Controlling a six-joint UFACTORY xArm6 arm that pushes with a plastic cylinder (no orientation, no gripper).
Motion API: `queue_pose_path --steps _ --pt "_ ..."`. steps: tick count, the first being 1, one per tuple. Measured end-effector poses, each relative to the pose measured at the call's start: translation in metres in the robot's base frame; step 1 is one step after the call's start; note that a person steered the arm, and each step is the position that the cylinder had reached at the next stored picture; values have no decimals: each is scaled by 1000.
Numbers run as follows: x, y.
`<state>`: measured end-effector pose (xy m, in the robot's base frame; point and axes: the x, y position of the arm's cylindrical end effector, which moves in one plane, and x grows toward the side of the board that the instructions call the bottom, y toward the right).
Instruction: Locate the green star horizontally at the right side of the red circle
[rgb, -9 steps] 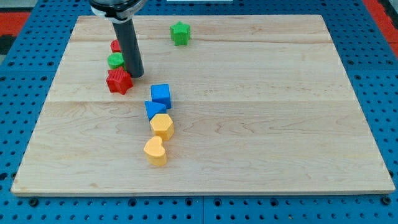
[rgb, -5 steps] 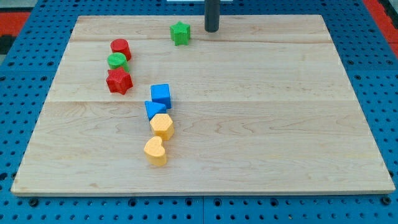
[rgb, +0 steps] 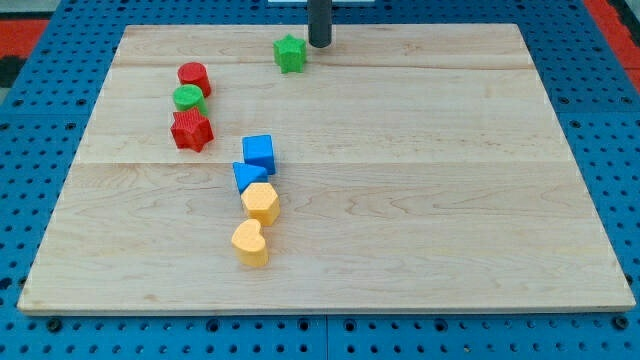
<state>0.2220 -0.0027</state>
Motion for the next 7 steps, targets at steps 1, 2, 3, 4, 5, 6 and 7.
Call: queue_pose_path --steps 1,2,3,4,5,6,7 --pt "-13 0" --pt "-13 -37" --pt "14 -53" --pt "32 -53" --pt "34 -50" --pt "30 -8" --pt "24 24"
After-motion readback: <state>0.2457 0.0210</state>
